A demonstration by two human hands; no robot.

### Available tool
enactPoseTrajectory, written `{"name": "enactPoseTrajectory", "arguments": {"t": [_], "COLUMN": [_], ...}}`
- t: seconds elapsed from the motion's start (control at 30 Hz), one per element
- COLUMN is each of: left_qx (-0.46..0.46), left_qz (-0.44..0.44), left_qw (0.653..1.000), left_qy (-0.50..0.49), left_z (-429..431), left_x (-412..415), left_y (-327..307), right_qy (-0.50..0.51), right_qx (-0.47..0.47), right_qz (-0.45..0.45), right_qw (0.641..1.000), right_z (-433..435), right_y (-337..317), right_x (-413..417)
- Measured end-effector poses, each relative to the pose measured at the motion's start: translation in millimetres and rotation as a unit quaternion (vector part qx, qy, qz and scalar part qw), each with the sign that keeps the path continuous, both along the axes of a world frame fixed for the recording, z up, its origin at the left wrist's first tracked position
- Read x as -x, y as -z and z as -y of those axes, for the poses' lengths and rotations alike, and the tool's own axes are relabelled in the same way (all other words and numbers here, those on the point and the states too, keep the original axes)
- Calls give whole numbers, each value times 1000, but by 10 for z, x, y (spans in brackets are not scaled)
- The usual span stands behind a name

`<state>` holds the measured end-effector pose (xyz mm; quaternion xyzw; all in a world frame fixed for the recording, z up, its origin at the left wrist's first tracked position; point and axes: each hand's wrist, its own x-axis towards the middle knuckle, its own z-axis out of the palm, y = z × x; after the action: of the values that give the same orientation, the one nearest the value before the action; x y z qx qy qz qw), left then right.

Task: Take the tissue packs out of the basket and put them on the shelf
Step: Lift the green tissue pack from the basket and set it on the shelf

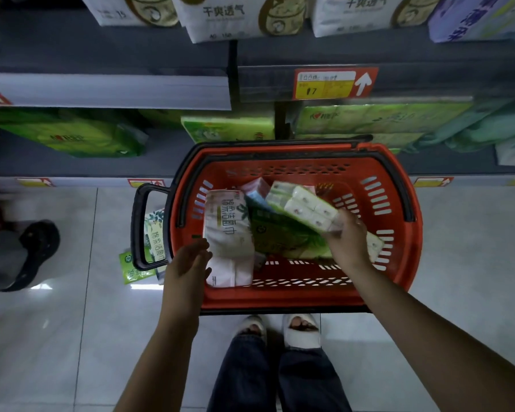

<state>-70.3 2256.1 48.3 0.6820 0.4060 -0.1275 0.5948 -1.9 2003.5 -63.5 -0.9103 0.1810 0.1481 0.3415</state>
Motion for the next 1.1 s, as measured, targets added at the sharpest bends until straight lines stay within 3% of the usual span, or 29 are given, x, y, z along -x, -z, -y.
{"name": "enactPoseTrajectory", "arguments": {"t": [0.1,0.2,0.33,0.57,0.7,0.83,0.97,1.03,1.1], "left_qx": [9,10,34,90,94,159,159,154,124], "left_qz": [1,11,29,-3,8,36,48,47,50], "left_qw": [1000,1000,999,996,995,985,984,985,989], "left_qy": [-6,-14,-26,15,44,51,64,63,57], "left_z": [52,98,163,310,320,289,306,316,325], "left_x": [8,-29,-107,-184,-222,-244,-248,-231,-203], "left_y": [-90,-221,-400,-662,-779,-855,-876,-876,-884], "right_qy": [70,168,218,272,302,310,305,289,272], "right_qx": [-150,-327,-488,-667,-699,-728,-750,-741,-712], "right_qz": [-6,-21,-30,-72,-98,-101,-103,-114,-117], "right_qw": [986,930,845,690,640,602,578,595,637], "right_z": [152,269,320,102,-33,-126,-131,-87,-17], "right_y": [-322,-776,-1211,-1564,-1660,-1711,-1683,-1682,-1691], "right_x": [15,31,75,208,272,343,388,421,450]}}
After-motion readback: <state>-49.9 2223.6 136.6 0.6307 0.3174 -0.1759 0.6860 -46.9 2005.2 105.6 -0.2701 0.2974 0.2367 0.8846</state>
